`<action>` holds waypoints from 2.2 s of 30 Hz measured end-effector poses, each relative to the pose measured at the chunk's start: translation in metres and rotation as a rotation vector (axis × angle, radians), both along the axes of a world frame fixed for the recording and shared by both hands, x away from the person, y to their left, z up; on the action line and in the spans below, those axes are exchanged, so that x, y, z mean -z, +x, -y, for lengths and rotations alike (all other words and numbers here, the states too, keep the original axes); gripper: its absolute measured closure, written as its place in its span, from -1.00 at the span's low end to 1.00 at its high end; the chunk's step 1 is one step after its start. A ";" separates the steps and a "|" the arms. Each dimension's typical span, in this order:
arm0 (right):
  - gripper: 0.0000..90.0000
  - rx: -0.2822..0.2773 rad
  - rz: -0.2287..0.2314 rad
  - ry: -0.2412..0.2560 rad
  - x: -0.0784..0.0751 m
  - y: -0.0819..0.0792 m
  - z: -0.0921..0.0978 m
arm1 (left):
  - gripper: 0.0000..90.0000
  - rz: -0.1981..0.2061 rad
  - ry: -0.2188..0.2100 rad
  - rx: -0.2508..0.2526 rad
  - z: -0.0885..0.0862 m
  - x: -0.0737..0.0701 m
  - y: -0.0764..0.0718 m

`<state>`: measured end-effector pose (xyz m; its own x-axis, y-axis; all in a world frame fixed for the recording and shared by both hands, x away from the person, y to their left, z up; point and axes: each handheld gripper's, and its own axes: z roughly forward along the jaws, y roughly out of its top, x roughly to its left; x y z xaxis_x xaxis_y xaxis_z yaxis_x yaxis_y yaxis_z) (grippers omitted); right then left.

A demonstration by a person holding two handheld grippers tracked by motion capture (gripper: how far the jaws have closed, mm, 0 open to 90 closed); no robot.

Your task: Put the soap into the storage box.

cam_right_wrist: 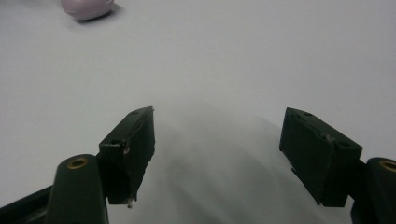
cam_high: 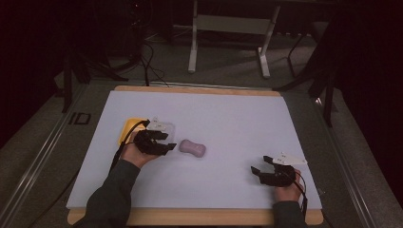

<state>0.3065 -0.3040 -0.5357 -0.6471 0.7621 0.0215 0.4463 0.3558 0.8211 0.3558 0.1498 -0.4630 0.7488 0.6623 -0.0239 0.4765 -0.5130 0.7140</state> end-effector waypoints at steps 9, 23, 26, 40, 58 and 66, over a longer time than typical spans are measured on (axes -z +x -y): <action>-0.42 0.000 -0.001 0.001 0.000 0.000 0.000 | 0.00 -0.004 0.025 0.026 0.008 -0.004 0.011; -0.42 -0.001 -0.001 0.000 0.000 0.000 0.000 | -0.07 0.001 0.040 0.056 0.016 -0.011 0.021; -0.42 -0.001 0.000 -0.001 0.000 0.000 0.000 | -0.09 -0.010 0.045 0.059 0.018 -0.014 0.027; -0.42 -0.002 0.000 -0.001 0.000 0.000 0.000 | -0.13 -0.018 0.019 0.132 0.029 -0.018 0.039; -0.42 -0.003 -0.002 -0.003 0.000 0.000 0.000 | -0.33 -0.055 0.060 0.210 0.049 0.002 0.050; -0.42 -0.005 -0.003 -0.004 0.000 0.000 -0.001 | -0.35 -0.061 0.102 0.240 0.062 0.002 0.054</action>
<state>0.3065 -0.3035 -0.5358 -0.6509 0.7589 0.0206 0.4473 0.3614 0.8181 0.4094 0.0878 -0.4651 0.8840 0.4672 -0.0159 0.3730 -0.6845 0.6264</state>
